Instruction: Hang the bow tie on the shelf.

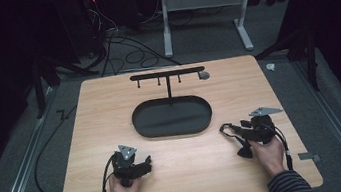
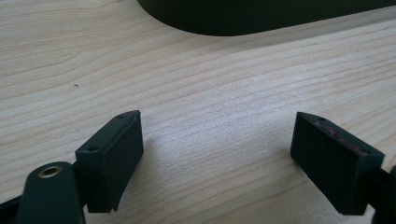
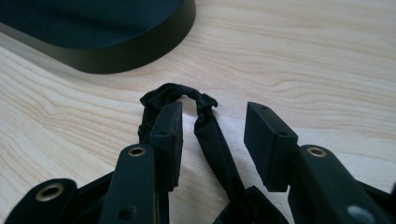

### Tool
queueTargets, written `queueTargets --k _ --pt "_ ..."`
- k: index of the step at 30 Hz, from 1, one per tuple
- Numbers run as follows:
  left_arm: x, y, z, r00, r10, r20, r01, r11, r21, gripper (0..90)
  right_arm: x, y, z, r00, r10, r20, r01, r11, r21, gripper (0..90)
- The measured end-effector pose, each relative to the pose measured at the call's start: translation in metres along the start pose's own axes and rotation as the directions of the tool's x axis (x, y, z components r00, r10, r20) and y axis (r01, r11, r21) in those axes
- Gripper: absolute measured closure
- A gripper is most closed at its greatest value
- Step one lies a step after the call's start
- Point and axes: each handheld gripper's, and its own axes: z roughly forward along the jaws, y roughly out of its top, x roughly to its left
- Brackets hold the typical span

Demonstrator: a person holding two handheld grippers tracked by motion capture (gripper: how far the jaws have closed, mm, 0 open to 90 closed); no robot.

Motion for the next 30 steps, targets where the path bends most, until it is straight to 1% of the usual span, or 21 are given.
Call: queueTargets --k 7,9,10,11,14,15,16,20,21,24,27,30 --pt "0.0 0.0 0.0 1.0 0.0 0.0 0.0 1.0 0.0 17.4 -0.001 -0.001 0.009 1.0 0.0 -0.002 0.0 1.0 0.018 64.0" --pt "0.0 0.0 0.0 1.0 0.0 0.001 0.0 1.0 0.001 17.4 0.0 -0.001 0.013 1.0 -0.003 -0.002 0.003 1.0 0.031 68.4" --pt "0.0 0.0 0.0 1.0 0.0 0.001 0.0 1.0 0.001 17.4 0.0 -0.001 0.013 1.0 -0.003 -0.002 0.003 1.0 0.031 68.4" --pt "0.0 0.0 0.0 1.0 0.0 0.001 0.0 1.0 0.001 17.4 0.0 -0.002 0.016 1.0 -0.008 0.001 0.008 0.999 0.041 72.4" --pt "0.0 0.0 0.0 1.0 0.0 0.0 0.0 1.0 0.0 17.4 0.001 -0.002 0.018 0.9996 -0.026 0.009 0.026 0.998 0.05 77.2" --pt "0.0 0.0 0.0 1.0 0.0 0.001 0.0 1.0 0.001 17.4 0.001 -0.002 0.018 0.9996 -0.026 0.009 0.026 0.998 0.05 77.2" --pt "0.0 0.0 0.0 1.0 0.0 0.001 0.0 1.0 0.001 17.4 0.002 -0.002 0.018 0.9995 -0.028 0.01 0.028 0.998 0.06 80.4" --pt "0.0 0.0 0.0 1.0 0.0 0.001 0.0 1.0 0.001 17.4 0.003 -0.002 0.019 0.999 -0.042 0.014 0.041 0.997 0.06 83.7" --pt "0.0 0.0 0.0 1.0 0.0 0.001 0.0 1.0 0.001 17.4 0.003 -0.002 0.018 0.9988 -0.048 0.011 0.047 0.997 0.065 86.5" --pt "0.0 0.0 0.0 1.0 0.0 0.001 0.0 1.0 0.001 17.4 0.004 -0.002 0.018 0.998 -0.062 0.014 0.061 0.996 0.062 87.9" --pt "0.0 0.0 0.0 1.0 -0.001 0.001 0.001 1.0 0.0 17.4 0.004 -0.002 0.016 0.9984 -0.055 0.008 0.055 0.997 0.05 88.5" --pt "0.0 0.0 0.0 1.0 0.0 0.001 0.0 1.0 0.001 17.4 0.004 -0.001 0.013 0.9981 -0.062 0.005 0.062 0.997 0.039 88.6"
